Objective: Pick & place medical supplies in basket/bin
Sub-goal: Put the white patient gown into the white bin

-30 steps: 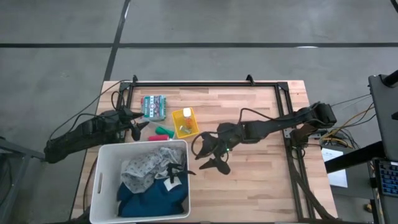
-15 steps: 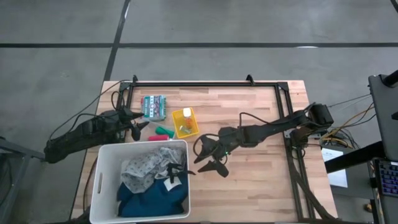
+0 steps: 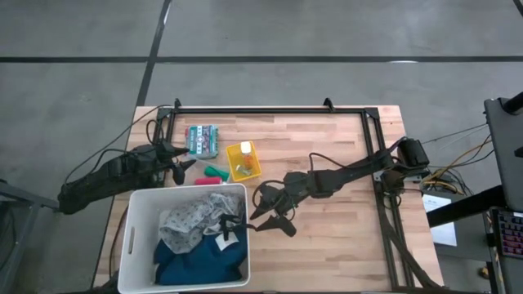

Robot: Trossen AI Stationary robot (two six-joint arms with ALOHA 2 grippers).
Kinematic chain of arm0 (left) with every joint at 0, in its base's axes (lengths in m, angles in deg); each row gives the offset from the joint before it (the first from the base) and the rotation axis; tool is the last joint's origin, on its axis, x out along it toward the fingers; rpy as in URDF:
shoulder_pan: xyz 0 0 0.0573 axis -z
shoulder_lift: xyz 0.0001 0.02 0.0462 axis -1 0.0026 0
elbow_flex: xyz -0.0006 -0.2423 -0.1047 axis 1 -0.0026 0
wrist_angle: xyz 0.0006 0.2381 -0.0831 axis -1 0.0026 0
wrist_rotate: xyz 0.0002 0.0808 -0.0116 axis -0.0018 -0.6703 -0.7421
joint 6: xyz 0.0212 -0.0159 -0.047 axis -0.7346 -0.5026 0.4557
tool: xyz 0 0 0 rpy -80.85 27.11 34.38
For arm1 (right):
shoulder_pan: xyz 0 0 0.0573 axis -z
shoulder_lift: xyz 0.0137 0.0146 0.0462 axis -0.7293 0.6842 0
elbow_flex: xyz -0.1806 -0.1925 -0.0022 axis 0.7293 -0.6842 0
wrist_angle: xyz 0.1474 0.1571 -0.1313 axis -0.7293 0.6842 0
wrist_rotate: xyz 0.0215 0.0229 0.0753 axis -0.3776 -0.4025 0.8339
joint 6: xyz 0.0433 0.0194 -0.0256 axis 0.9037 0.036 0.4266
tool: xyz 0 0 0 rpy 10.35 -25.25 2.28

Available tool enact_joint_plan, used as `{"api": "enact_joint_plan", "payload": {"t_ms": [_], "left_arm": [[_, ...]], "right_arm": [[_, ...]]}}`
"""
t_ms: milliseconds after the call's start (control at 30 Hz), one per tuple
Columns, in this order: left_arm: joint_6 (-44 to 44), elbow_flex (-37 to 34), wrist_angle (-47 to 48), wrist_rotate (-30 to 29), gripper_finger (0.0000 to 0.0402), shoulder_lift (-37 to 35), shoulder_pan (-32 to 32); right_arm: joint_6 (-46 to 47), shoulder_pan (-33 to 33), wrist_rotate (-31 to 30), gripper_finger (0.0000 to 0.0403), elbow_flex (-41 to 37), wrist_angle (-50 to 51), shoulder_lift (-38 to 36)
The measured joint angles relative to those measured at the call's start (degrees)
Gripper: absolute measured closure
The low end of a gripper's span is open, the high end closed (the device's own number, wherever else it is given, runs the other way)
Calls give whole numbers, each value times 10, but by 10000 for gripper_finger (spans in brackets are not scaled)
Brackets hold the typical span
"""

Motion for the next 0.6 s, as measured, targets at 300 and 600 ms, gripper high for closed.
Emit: {"api": "enact_joint_plan", "payload": {"t_ms": [300, 600], "left_arm": [[0, 0, 0, 0, 130, 0, 0], [0, 0, 0, 0, 130, 0, 0]], "right_arm": [[18, -13, 4, 188, 0, -9, 6], [18, -16, 1, 188, 0, -15, 6]]}}
